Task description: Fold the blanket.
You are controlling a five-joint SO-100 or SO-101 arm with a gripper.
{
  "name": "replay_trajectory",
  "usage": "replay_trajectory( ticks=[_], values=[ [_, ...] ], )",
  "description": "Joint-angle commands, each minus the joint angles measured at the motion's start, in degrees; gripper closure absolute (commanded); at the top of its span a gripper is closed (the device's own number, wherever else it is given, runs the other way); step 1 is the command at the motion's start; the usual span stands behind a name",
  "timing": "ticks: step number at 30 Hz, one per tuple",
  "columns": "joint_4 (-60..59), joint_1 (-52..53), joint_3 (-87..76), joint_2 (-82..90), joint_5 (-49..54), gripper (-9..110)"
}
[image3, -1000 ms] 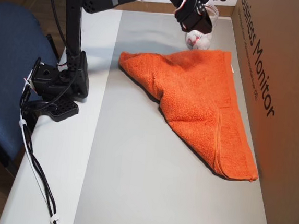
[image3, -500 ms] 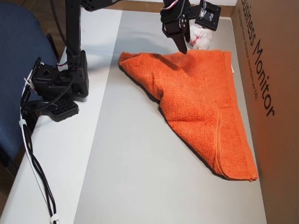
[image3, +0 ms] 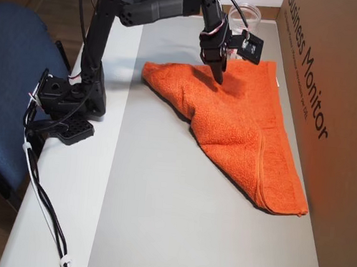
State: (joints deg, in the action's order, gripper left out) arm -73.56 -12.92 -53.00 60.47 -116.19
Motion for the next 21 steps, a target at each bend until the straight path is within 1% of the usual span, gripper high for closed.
replay_trajectory(
  ticks=[1, 13, 21],
  values=[
    [0.88, -0.26, 6.24, -2.11, 0.09, 91],
    [1.14, -2.02, 18.02, -15.03, 0.09, 92],
    [8.53, -2.02, 18.98, -19.16, 0.18, 92]
  ],
)
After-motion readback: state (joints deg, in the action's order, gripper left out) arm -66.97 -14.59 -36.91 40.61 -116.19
